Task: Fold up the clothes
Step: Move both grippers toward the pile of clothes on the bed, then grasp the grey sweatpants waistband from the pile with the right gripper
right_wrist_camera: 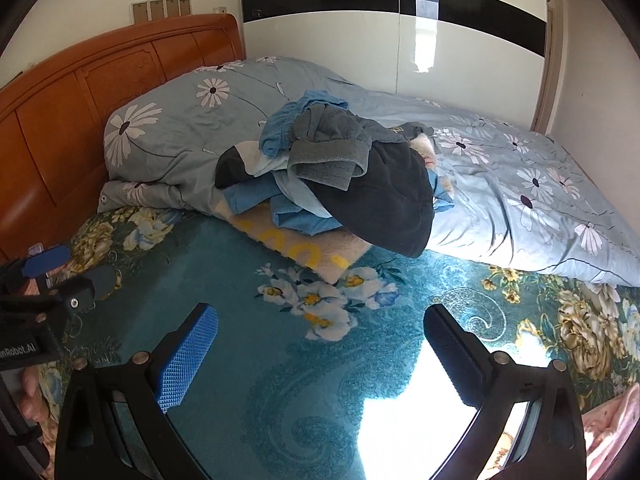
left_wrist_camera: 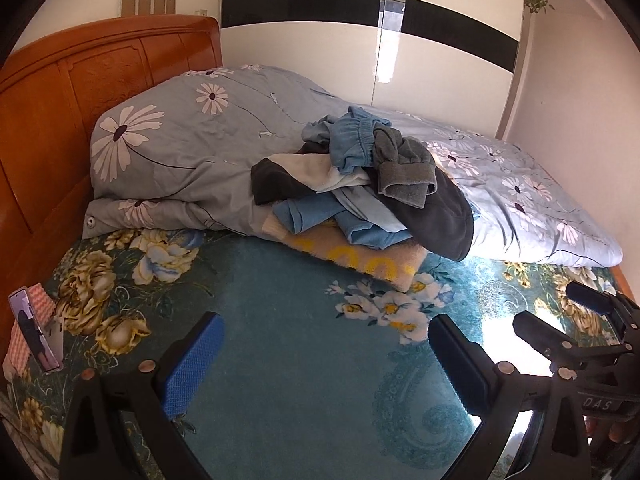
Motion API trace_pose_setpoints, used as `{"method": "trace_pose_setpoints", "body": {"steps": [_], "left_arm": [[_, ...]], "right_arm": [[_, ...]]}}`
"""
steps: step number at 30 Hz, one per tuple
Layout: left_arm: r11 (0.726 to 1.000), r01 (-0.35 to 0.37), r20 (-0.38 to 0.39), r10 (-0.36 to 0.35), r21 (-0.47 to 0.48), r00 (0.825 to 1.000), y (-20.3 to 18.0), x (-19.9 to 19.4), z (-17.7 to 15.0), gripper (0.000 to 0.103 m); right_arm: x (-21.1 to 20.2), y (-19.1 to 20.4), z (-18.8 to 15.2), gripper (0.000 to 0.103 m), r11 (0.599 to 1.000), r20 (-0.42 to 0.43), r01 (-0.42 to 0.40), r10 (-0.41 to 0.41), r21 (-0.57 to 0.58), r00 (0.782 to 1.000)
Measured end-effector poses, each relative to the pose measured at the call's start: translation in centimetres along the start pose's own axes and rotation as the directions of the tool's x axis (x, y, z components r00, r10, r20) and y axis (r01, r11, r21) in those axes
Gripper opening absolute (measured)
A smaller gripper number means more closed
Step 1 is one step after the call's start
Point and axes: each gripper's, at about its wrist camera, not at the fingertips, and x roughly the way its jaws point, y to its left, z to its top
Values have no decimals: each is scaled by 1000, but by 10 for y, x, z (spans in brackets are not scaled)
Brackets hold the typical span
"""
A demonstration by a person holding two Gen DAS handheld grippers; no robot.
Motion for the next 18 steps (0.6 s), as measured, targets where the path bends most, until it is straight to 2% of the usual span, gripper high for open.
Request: {"method": "trace_pose_setpoints", "body": {"steps": [6, 9, 11, 13, 16, 18], "left_arm": [[998, 5, 13, -4, -66, 1000, 22, 20, 0, 103], [995, 7, 20, -5, -101, 1000, 33, 29, 0, 103], [992, 9, 24, -6, -124, 1000, 41, 36, 0, 103], [989, 10, 29, -6, -146, 1000, 48, 42, 0, 103], [983, 13, 35, -7, -181, 999, 59, 52, 0, 103], [983, -7, 17, 10, -185, 1000, 67, 58, -2, 103]], "right_arm": [[51, -17, 61, 103, 994, 36, -104, 102, 46, 994], [84, -14, 101, 103, 992, 30, -116, 115, 46, 993], [103, -4, 130, 103, 988, 49, -155, 154, 25, 987], [124, 2, 158, 103, 972, 57, -234, 231, 38, 971], [162, 5, 196, 103, 977, 28, -205, 203, 60, 979], [184, 4, 207, 103, 983, -14, -171, 172, 71, 985]]}}
